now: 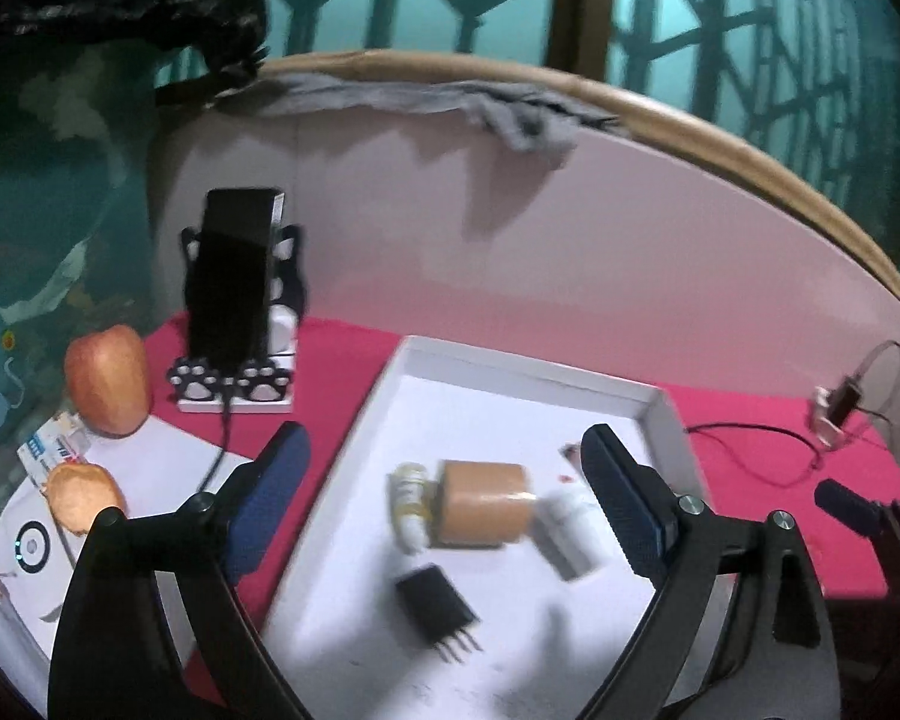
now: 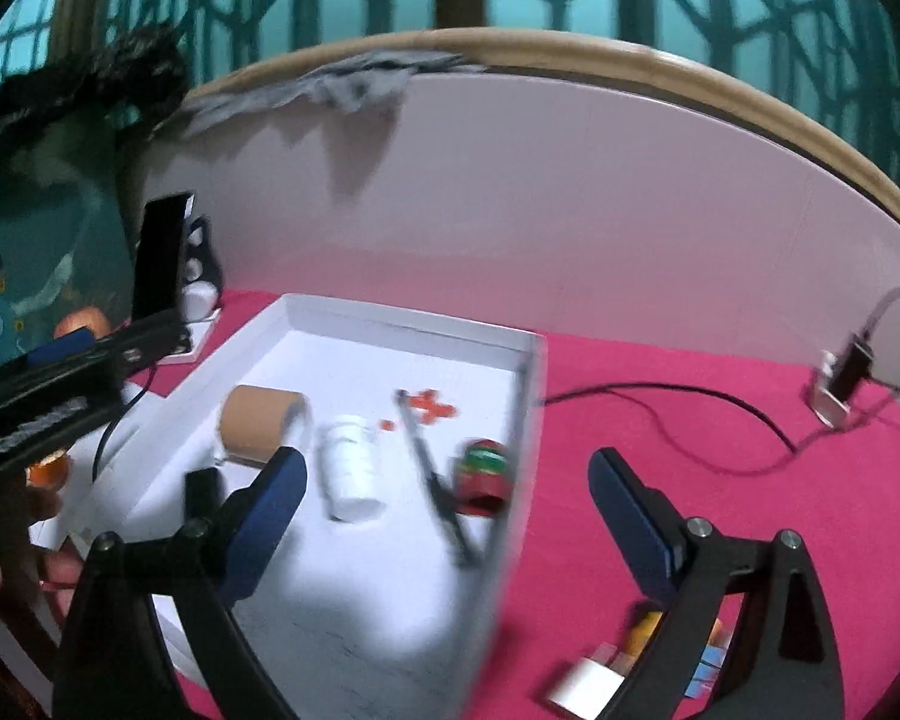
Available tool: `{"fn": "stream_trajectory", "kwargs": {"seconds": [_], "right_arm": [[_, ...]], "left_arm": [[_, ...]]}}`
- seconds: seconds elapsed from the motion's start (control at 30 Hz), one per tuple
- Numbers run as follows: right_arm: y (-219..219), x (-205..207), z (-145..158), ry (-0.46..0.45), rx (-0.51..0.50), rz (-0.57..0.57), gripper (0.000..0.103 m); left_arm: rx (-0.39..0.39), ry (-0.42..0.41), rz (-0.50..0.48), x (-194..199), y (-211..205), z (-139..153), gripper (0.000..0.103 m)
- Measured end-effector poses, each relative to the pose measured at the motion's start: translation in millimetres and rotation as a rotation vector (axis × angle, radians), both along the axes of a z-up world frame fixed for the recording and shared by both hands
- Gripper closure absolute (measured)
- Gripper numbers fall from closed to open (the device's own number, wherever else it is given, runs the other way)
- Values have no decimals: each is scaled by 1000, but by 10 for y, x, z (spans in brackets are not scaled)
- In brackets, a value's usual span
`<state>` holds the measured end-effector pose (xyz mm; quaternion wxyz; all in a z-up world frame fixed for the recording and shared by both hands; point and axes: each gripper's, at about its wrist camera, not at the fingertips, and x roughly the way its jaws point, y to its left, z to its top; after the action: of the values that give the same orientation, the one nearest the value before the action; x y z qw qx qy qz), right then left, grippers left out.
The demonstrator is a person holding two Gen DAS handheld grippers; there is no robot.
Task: Organize rigid objects
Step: 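Grasp the cartoon acrylic badge with the right gripper while the left grasps the yellow lighter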
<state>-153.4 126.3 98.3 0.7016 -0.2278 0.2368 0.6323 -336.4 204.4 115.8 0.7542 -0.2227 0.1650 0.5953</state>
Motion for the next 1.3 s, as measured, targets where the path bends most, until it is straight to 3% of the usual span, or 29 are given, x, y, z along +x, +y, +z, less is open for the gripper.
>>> {"fn": "stream_trajectory", "kwargs": {"seconds": [0.17,0.37,0.5,0.63,0.77,1.03,1.17,1.2,1.3], "right_arm": [[-380,797,-19,58,2,-139,8],[-904,1528,-252,170,-36,-213,8],[-1060,1546,-435,123,-88,-150,9],[-1013,1439,-606,39,-164,-107,29],[-891,1453,-704,57,-210,-54,36],[-502,1366,-752,45,-242,48,36],[-448,1378,-805,69,-249,75,48],[-450,1381,-799,75,-244,83,57],[-486,1412,-802,90,-242,74,57]], "left_arm": [[-2,-28,-156,316,-251,15,11],[-10,55,-382,884,-535,-80,11],[-52,98,-482,1153,-660,-203,11],[-47,175,-539,1351,-788,-235,11],[-50,198,-569,1465,-871,-240,11],[-88,202,-584,1527,-857,-293,11],[-103,207,-598,1579,-844,-318,11],[-107,209,-601,1596,-834,-325,11],[-124,215,-604,1654,-789,-344,11]]}}
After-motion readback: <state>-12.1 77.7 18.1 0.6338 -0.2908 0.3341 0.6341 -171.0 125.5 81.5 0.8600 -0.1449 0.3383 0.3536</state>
